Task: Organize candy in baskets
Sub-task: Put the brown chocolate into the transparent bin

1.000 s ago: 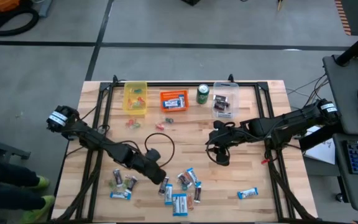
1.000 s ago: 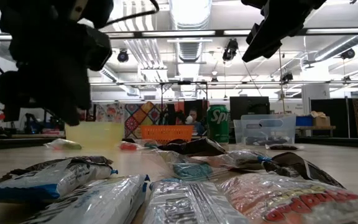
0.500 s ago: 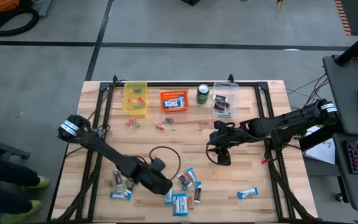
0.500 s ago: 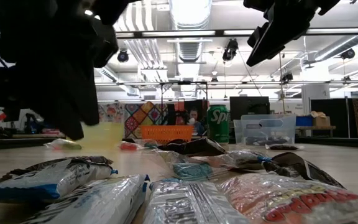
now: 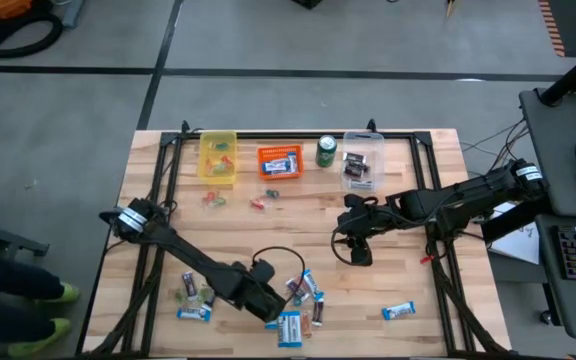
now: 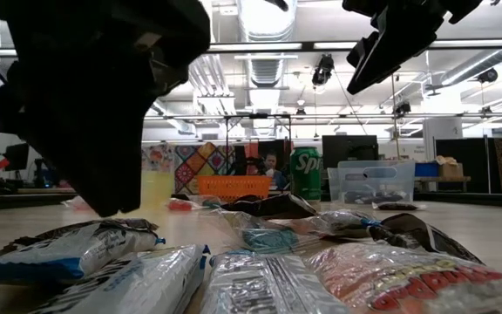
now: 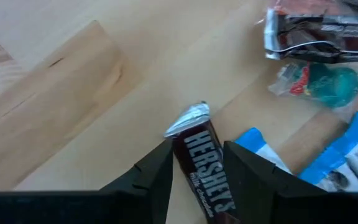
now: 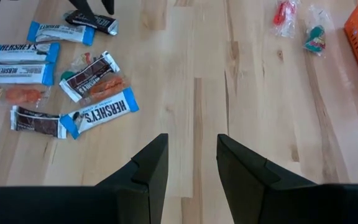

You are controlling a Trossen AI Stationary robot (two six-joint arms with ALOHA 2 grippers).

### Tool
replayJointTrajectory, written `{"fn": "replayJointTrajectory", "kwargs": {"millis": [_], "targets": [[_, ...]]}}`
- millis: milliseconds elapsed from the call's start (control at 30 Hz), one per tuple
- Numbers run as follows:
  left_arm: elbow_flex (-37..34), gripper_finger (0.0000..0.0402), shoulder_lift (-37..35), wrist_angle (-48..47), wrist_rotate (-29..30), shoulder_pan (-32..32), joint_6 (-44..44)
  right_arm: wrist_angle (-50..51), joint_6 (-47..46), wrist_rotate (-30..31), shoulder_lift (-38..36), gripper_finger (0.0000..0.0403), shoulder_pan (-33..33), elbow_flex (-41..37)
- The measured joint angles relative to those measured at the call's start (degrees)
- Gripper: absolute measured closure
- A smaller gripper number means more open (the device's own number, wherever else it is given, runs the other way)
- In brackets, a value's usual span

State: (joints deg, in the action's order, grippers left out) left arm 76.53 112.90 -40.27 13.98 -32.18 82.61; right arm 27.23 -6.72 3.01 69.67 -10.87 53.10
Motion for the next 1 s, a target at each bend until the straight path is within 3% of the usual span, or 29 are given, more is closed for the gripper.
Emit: {"fn": "replayJointTrajectory", "kwargs": {"millis": [533, 733, 900, 1000], "targets": [[-0.8, 0.0294, 1.8, -1.5, 1.7, 0.0, -0.9, 0.0, -0.3, 0.0, 0.0, 0.0280, 0.0, 0.0], [-0.8, 0.0333, 1.7, -4.3, 2.2, 0.0, -3.9, 0.0, -0.3, 0.0, 0.0, 0.0280, 0.0, 0.0], [-1.1, 0.0391, 1.7, -4.8, 2.6, 0.0, -6.6, 0.0, -0.3, 0.0, 0.0, 0.0280, 0.0, 0.0], [-1.2, 0.0396, 1.3, -4.8, 2.9, 0.0, -8.2, 0.0, -0.3, 0.0, 0.0, 0.0280, 0.0, 0.0]]}}
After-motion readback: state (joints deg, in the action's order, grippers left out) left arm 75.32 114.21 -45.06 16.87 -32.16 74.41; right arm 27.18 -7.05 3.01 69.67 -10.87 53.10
